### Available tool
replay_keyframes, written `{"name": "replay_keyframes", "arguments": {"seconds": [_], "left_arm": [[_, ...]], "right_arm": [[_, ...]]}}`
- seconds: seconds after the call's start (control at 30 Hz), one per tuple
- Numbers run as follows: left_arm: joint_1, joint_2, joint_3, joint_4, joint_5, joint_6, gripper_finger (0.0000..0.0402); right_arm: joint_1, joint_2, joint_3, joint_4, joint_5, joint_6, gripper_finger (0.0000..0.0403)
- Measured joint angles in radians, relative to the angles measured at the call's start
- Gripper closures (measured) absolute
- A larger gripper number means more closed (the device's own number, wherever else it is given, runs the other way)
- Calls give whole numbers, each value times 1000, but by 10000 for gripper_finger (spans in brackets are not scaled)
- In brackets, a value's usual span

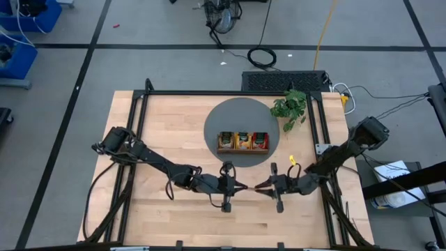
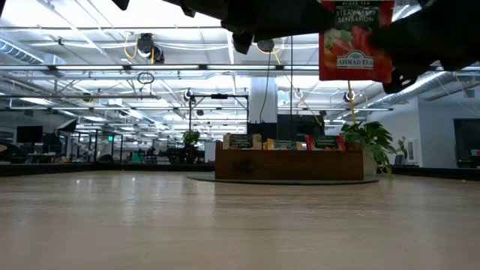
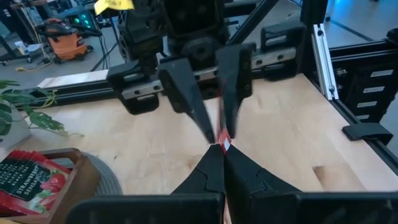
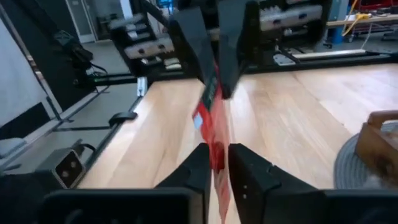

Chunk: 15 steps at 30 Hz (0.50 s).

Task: Pick & Place Tea
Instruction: Put the red tea packet into the right section of the wooden organizer

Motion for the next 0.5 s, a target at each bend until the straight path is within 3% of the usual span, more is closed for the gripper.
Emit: {"name": "replay_keyframes", "arguments": {"seconds": [0.17,0.3,0.5], "left_arm": [[-2,0,0,-6,0,-2,400],[-2,0,0,-15,1,-3,400],[-2,0,0,-30,16,10,376]], "right_arm": [[-15,16,4,21,-26,-9,397],[-21,16,4,47,-89,-25,400],[-21,16,4,45,-99,-48,402]]}}
